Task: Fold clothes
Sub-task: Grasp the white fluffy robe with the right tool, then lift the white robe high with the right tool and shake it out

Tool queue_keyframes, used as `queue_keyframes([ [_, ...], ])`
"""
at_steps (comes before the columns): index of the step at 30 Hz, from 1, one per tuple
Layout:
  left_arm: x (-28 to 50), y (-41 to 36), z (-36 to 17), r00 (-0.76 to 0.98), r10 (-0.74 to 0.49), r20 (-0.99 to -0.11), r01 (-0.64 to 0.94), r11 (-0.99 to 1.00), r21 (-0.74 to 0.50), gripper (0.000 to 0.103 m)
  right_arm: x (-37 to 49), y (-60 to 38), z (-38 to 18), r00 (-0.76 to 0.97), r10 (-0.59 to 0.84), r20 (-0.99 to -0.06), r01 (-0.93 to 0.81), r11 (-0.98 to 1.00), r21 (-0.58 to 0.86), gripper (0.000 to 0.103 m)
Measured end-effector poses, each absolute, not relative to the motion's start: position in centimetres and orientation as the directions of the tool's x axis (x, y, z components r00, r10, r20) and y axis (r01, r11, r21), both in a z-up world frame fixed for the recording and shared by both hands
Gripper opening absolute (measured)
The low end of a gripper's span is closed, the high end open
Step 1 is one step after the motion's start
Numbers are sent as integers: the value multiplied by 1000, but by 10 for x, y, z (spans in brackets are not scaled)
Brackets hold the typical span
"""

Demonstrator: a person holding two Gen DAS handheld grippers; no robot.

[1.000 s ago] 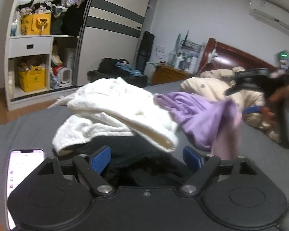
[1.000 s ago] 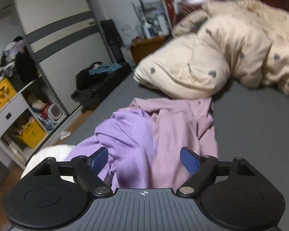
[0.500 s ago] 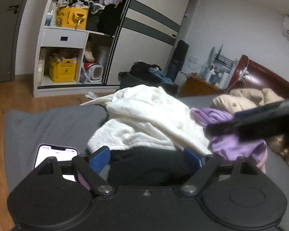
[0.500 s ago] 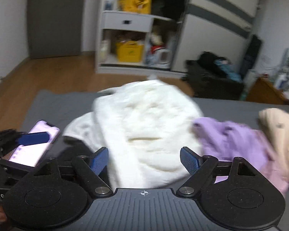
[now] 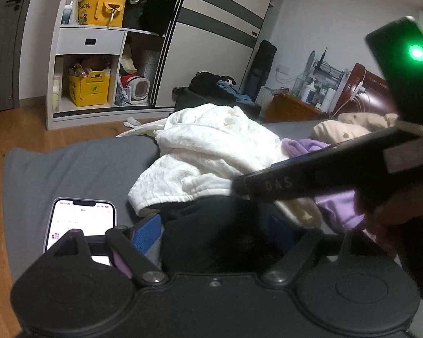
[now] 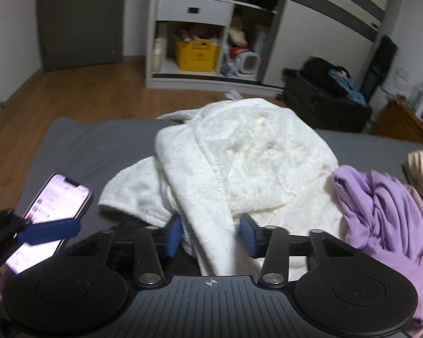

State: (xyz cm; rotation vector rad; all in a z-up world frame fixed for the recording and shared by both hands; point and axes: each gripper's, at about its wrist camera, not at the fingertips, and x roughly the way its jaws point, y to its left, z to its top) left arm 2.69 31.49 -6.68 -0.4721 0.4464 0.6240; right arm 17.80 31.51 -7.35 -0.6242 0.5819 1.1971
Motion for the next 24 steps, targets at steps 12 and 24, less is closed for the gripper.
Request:
queue_keyframes([
  [12,27,308,-65,772,407,-488,-590,745,-312,83,248,238,-17,284,862,-419,-745,474,470,16],
  [24,24,291,-54,842,369,-393,-505,795,-337,83,273,137,105,345,935,83,-615,158,772,14],
])
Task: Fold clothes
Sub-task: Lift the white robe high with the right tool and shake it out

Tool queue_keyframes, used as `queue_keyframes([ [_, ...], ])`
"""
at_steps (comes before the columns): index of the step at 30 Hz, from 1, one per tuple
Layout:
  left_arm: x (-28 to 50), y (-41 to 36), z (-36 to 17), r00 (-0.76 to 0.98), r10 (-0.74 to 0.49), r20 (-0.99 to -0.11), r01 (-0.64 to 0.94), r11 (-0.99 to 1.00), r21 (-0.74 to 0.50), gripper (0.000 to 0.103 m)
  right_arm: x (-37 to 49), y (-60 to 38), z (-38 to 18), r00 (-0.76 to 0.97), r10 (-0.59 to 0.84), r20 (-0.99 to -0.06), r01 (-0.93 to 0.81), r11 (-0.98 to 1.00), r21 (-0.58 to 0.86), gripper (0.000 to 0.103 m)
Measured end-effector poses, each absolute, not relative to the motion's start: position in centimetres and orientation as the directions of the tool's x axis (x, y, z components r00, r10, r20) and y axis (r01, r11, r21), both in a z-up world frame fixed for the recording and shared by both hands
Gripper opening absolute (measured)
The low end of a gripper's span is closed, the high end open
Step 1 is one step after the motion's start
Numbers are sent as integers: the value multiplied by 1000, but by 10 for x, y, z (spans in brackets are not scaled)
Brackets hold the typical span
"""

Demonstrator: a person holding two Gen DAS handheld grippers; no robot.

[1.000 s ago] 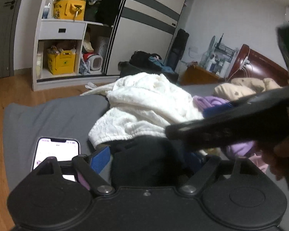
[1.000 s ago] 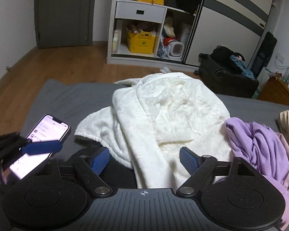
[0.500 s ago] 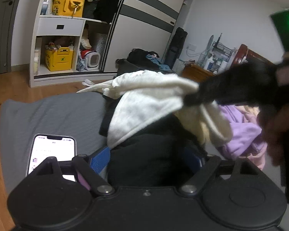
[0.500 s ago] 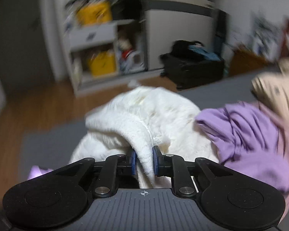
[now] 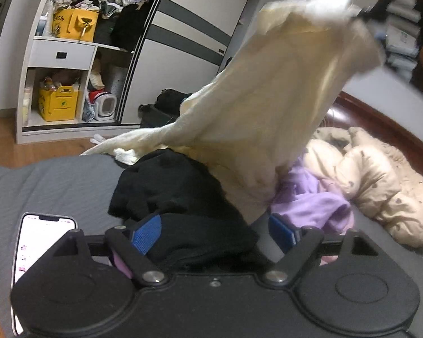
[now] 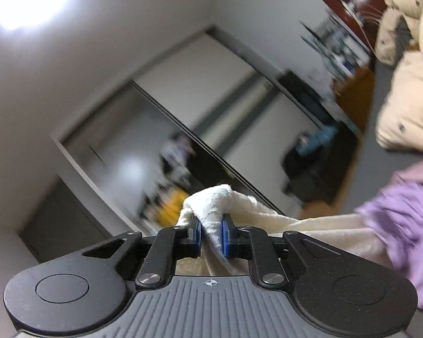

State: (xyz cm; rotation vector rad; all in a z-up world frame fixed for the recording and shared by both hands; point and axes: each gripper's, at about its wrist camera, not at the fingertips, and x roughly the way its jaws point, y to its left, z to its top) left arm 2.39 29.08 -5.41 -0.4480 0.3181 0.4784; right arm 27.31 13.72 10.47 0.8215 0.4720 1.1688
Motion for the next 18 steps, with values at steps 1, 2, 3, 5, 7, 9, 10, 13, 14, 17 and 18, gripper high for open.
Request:
queue_keyframes([
  [1,23,290,-52,847,366,-385,-499,799,-337,83,271,128,116,347,931,115,-616,134,776,14],
  [2,23,289,-51,851,364,-378,-492,803,-337,83,268,120,125,346,928,140,-620,114,776,14],
  [3,23,287,-50,855,362,-372,-487,807,-333,83,263,112,134,344,925,162,-624,96,775,14],
  [5,23,283,-49,862,358,-360,-475,818,-324,83,253,96,150,342,917,206,-632,62,772,14],
  [7,23,278,-47,868,350,-352,-463,827,-319,83,243,79,165,337,902,271,-641,9,768,14],
  [9,22,273,-44,878,344,-334,-446,840,-309,83,233,60,182,334,879,340,-648,-47,760,14],
  [10,22,270,-42,882,341,-325,-438,846,-303,83,228,49,191,335,868,366,-655,-65,753,14],
  [13,16,260,-36,899,335,-282,-412,865,-286,83,210,17,224,332,836,436,-691,-99,716,14],
  [14,13,256,-34,904,332,-268,-403,871,-280,83,202,6,237,325,826,460,-714,-105,693,14],
  [17,4,237,-27,921,333,-200,-374,899,-228,83,174,-32,281,316,789,527,-770,-111,628,14],
  [18,1,230,-24,927,330,-178,-363,909,-206,83,164,-45,296,315,777,544,-787,-106,608,14],
])
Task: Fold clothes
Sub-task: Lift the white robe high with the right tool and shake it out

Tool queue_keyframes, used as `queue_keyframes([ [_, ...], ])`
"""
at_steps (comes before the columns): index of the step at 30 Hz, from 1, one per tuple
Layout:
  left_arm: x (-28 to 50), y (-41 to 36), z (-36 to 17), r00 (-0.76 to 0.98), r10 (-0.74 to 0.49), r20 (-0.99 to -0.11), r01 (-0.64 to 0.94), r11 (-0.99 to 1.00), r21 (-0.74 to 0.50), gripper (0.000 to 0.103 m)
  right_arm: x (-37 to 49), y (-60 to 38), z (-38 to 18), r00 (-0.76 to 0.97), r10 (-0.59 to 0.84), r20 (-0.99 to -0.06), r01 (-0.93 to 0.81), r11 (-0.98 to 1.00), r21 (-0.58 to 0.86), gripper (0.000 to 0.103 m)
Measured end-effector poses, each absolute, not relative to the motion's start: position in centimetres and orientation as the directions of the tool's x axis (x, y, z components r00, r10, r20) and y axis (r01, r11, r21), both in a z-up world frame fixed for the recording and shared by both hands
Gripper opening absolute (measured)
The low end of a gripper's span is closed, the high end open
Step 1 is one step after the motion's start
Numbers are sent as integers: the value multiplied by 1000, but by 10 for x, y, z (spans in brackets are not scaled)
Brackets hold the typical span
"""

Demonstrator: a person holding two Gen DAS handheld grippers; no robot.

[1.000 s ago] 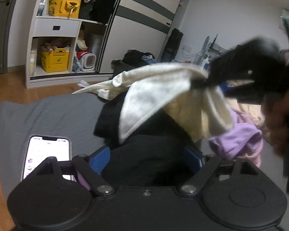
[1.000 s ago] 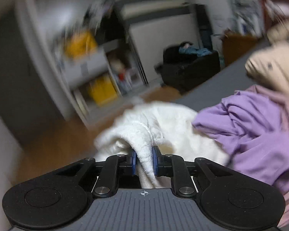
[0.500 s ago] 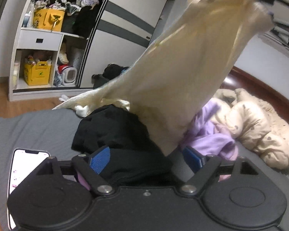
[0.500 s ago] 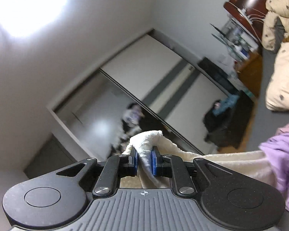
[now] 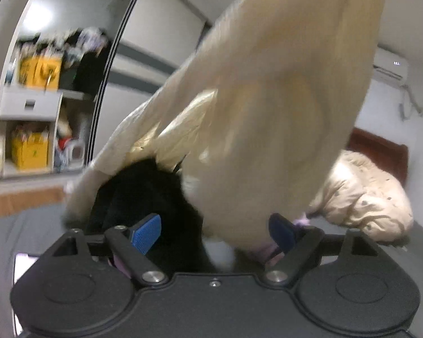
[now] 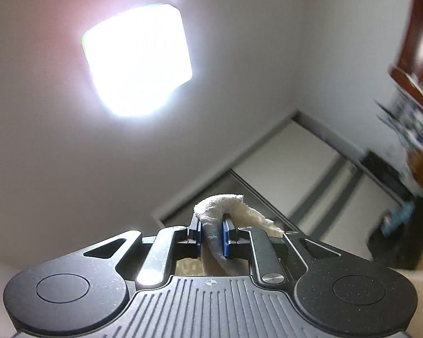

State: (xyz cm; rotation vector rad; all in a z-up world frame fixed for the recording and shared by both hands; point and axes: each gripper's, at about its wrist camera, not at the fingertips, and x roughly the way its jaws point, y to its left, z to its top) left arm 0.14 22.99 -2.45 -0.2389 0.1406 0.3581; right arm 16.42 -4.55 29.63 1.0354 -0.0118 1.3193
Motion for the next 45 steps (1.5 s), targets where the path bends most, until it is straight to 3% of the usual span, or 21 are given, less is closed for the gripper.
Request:
queue_keyframes([
  [3,-11,207,-10,947,308,-96,-320,930,-178,83,133,-94,337,325,738,592,-836,-69,545,14],
  [6,-34,188,10,970,242,-31,-242,939,-245,86,99,-144,367,350,696,627,-868,-12,497,14],
  [9,-53,162,29,993,114,-29,-118,949,-292,88,69,-198,384,413,684,602,-867,93,489,14],
  [16,-86,75,31,978,-144,-154,102,963,-251,88,32,-306,384,606,630,487,-772,315,553,14],
  [22,-73,28,22,917,-296,-270,231,941,-246,88,84,-332,373,758,586,287,-610,480,631,14],
  [27,-59,35,36,935,-267,-235,222,954,-201,88,153,-312,389,836,500,227,-520,588,619,14],
  [31,-47,53,52,957,-197,-212,161,971,-175,88,212,-301,446,886,386,258,-459,644,612,14],
  [37,-38,77,71,975,-98,-202,71,988,-135,89,190,-316,492,790,383,478,-609,582,539,14],
  [42,-33,85,67,970,-77,-230,50,991,-124,89,157,-339,422,774,469,425,-629,500,595,14],
  [45,-34,83,60,964,-86,-253,54,990,-130,89,143,-347,325,805,505,312,-552,441,708,14],
])
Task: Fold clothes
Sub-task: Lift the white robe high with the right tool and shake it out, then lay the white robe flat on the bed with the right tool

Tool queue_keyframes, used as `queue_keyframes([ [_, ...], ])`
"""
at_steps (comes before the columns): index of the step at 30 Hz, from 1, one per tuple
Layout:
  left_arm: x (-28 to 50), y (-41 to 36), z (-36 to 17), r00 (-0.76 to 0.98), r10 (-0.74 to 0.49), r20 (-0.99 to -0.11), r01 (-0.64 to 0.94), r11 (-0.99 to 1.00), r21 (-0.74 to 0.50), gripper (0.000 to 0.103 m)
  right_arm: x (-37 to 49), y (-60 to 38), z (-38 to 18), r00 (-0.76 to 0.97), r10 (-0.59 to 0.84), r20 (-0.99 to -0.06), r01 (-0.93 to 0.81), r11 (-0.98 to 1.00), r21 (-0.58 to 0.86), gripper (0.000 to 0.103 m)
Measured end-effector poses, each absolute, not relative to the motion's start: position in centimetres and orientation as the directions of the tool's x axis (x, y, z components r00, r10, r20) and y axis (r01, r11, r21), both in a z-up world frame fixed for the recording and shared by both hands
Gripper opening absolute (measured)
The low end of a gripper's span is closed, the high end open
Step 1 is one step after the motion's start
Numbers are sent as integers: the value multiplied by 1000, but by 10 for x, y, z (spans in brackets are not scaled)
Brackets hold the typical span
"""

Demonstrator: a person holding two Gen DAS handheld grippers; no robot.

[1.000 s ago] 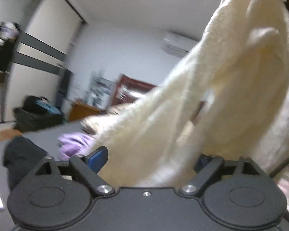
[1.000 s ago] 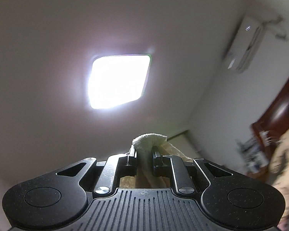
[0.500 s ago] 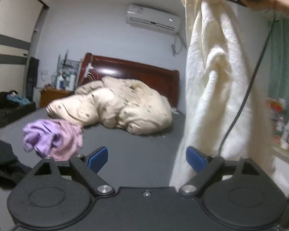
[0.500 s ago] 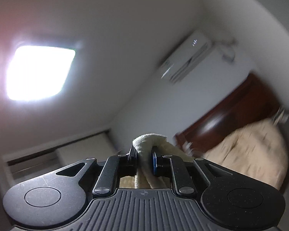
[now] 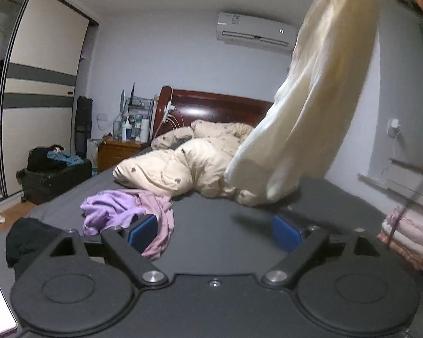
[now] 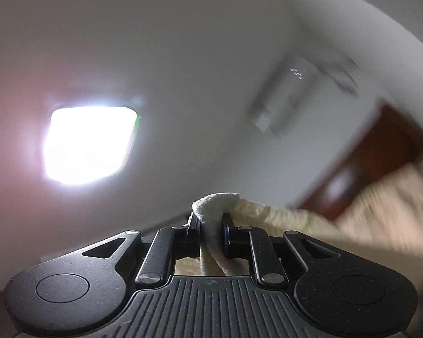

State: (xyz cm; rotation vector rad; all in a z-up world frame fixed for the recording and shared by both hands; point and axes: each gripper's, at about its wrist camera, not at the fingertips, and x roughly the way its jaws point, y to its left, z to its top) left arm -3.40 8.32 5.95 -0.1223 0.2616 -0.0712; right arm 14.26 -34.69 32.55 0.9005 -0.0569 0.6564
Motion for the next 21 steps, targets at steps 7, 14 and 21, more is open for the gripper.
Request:
queue_keyframes([
  [7,-43,60,30,927,-107,-359,84,993,-79,89,90,-337,36,841,519,-151,-128,462,878,14],
  [14,-60,38,-13,859,-121,-497,89,992,-87,89,27,-339,-99,814,435,-385,182,438,880,17],
  [21,-60,5,-51,783,-175,-597,155,984,-85,89,-50,-314,-83,780,394,-486,101,687,719,45],
])
